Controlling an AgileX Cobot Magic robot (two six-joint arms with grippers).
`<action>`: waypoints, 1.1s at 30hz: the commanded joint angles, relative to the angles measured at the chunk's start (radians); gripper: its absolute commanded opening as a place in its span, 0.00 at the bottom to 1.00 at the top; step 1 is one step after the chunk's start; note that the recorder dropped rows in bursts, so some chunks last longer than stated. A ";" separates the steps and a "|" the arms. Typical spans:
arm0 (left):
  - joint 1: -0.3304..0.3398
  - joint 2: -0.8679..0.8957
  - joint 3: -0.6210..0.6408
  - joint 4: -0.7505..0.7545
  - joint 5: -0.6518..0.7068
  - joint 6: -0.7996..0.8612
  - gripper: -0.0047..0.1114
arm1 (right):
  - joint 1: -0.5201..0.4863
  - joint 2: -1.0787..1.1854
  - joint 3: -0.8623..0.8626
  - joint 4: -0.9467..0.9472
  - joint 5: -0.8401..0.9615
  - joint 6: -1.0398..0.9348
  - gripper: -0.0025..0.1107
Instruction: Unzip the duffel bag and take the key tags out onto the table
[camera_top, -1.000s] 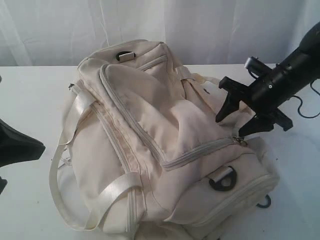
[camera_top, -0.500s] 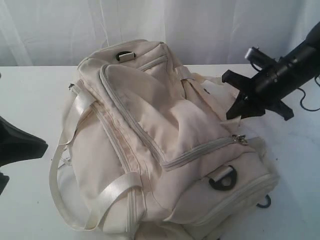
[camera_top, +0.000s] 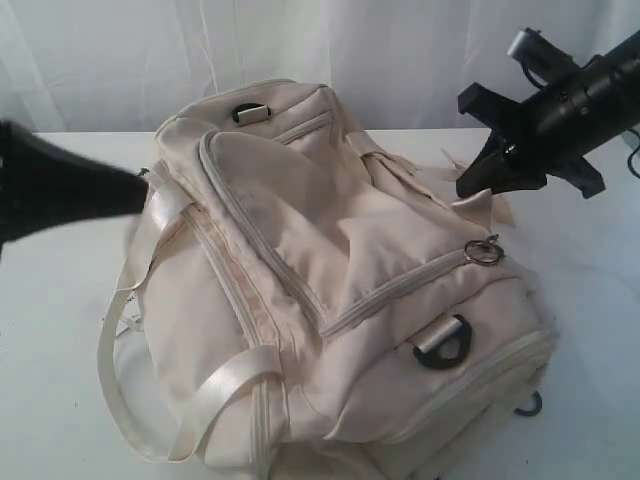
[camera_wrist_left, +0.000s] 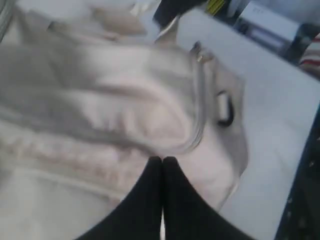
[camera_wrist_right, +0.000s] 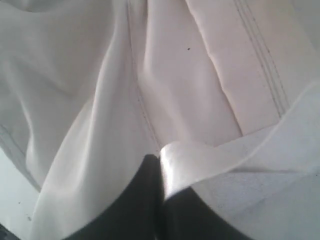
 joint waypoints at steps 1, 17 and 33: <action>-0.018 0.072 -0.142 -0.147 0.076 0.043 0.04 | -0.005 -0.029 -0.009 0.098 0.056 -0.061 0.02; -0.496 0.641 -0.481 0.081 -0.251 -0.056 0.04 | -0.005 -0.029 -0.009 0.144 0.127 -0.062 0.02; -0.554 0.858 -0.592 0.025 -0.328 -0.079 0.67 | -0.005 -0.029 -0.009 0.152 0.127 -0.062 0.02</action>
